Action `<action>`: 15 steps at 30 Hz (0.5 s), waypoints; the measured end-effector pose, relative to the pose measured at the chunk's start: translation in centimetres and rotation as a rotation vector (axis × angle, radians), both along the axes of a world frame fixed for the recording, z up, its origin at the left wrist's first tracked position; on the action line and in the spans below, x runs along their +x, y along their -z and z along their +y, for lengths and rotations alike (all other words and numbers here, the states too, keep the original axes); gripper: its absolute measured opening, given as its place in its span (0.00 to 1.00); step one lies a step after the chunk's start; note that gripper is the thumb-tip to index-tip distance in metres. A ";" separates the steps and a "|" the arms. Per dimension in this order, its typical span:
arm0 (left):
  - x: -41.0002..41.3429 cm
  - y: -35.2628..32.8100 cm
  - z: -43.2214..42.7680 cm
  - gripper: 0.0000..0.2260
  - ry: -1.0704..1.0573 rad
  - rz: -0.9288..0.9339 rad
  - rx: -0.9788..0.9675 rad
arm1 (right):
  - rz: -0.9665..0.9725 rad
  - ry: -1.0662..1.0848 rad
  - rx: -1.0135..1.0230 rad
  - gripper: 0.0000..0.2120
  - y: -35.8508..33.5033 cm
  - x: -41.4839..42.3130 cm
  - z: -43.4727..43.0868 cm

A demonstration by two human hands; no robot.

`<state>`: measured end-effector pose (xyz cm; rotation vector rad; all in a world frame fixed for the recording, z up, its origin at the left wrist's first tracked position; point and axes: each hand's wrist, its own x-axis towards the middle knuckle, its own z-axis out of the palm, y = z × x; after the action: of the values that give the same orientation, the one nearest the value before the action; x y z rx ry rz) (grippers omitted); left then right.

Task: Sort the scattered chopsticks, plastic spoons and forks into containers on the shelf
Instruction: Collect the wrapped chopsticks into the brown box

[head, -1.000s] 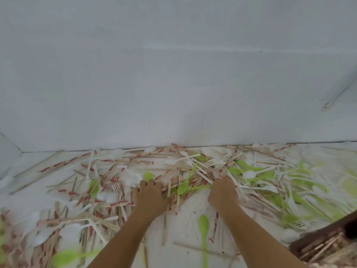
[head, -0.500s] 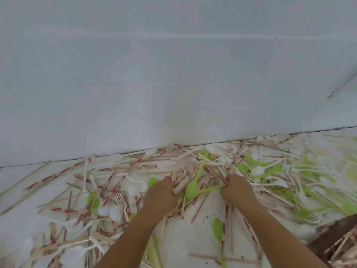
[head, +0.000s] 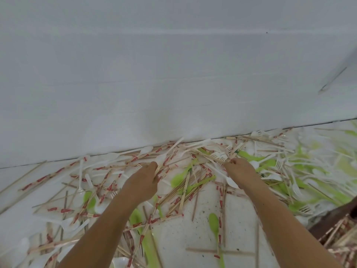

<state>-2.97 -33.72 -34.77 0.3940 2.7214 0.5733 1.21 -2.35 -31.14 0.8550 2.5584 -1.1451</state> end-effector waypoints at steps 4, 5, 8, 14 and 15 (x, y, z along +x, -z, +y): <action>0.1 -0.4 -0.5 0.12 -0.025 0.027 -0.098 | 0.003 -0.047 0.187 0.15 -1.1 1.1 0.5; 0.2 -0.4 -0.7 0.14 -0.044 0.035 -0.108 | 0.025 -0.034 0.185 0.16 -1.1 1.3 0.8; 0.2 -0.3 -1.3 0.16 -0.088 0.050 -0.092 | 0.200 0.074 0.015 0.16 -0.8 1.9 1.5; 1.1 -1.1 -2.0 0.15 -0.099 0.016 -0.044 | 0.574 0.266 -0.458 0.17 -0.6 3.4 0.1; 1.3 -1.3 -2.1 0.17 -0.104 0.026 -0.038 | 0.638 0.275 -0.497 0.19 -0.5 3.5 -0.2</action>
<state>-1.68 -35.86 -33.48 0.2529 2.7861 0.5459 4.74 -2.56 -30.60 0.8183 2.4127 -2.3290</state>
